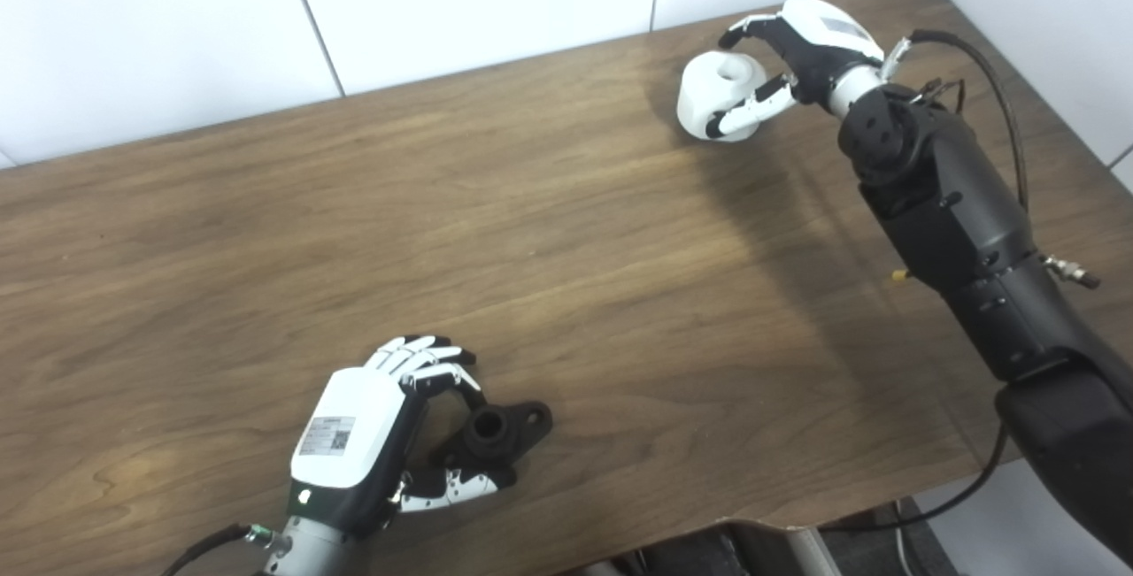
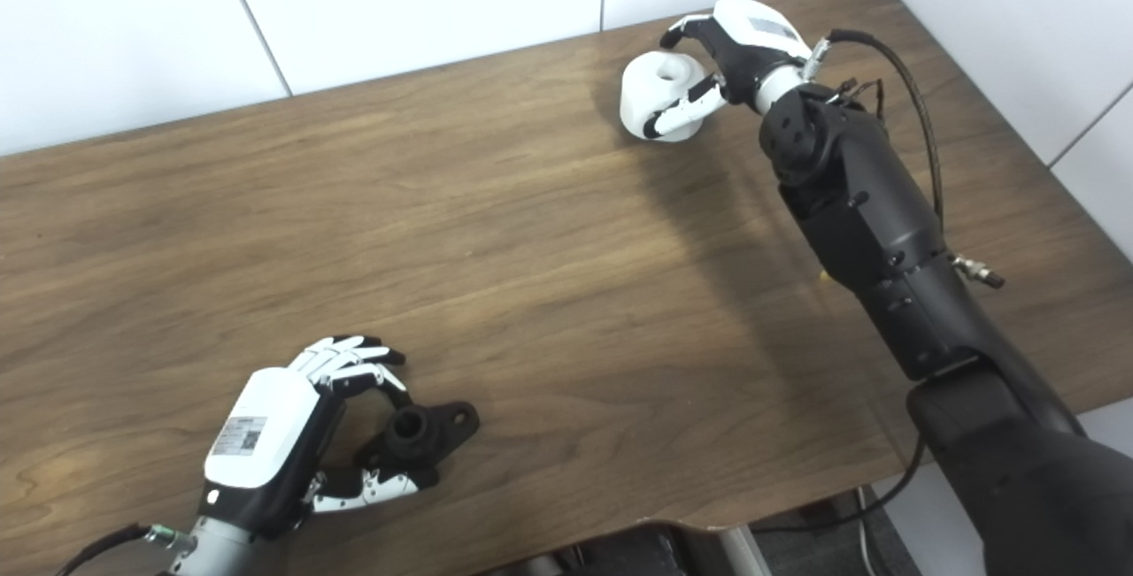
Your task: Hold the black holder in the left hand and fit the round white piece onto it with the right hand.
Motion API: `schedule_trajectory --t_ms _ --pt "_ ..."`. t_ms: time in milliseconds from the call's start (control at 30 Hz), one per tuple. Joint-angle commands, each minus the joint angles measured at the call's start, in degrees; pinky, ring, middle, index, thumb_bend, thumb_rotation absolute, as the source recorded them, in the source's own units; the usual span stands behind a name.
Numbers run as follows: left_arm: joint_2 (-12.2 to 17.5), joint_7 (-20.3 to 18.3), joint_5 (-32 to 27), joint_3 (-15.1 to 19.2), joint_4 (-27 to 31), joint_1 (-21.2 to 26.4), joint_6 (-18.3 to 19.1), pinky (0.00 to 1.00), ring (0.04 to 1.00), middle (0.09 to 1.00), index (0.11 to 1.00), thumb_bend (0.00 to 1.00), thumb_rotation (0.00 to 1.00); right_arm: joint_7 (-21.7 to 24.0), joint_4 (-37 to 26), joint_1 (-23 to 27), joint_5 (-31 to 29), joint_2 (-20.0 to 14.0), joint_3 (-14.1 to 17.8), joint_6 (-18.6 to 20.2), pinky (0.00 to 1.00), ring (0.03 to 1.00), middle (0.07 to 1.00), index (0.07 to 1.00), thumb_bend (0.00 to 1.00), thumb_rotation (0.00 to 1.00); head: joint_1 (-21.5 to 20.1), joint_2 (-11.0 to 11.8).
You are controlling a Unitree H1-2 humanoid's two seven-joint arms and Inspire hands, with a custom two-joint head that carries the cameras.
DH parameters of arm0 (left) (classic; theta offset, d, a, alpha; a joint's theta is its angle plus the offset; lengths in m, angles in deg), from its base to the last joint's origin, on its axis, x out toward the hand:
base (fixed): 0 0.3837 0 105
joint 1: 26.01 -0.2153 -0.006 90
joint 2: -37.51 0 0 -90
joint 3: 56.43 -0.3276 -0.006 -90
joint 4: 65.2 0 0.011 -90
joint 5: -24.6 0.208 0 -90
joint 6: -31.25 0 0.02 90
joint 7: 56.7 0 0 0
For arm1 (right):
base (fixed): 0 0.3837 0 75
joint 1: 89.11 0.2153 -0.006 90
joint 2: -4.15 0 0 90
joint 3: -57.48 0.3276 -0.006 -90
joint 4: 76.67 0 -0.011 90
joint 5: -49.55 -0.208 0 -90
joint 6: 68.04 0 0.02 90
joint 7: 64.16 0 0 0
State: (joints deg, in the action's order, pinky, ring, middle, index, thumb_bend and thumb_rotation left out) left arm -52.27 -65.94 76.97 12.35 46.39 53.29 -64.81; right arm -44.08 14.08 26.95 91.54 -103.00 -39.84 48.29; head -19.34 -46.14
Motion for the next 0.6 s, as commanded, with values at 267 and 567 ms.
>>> schedule_trajectory --t_ms 267,567 --pt "1.1 -1.2 1.6 0.2 -0.2 -0.7 0.4 0.88 0.839 0.763 0.486 0.52 0.05 -1.1 0.0 1.3 0.3 -1.8 0.6 0.0 0.91 0.963 0.884 0.791 0.71 0.33 -0.2 -0.1" --pt "1.2 -0.9 1.5 0.2 -0.4 -0.7 0.2 0.87 0.837 0.762 0.486 0.52 0.05 -1.1 0.0 1.4 0.6 -2.2 0.1 -0.7 0.9 0.959 0.881 0.748 0.71 0.34 -0.2 -0.3"
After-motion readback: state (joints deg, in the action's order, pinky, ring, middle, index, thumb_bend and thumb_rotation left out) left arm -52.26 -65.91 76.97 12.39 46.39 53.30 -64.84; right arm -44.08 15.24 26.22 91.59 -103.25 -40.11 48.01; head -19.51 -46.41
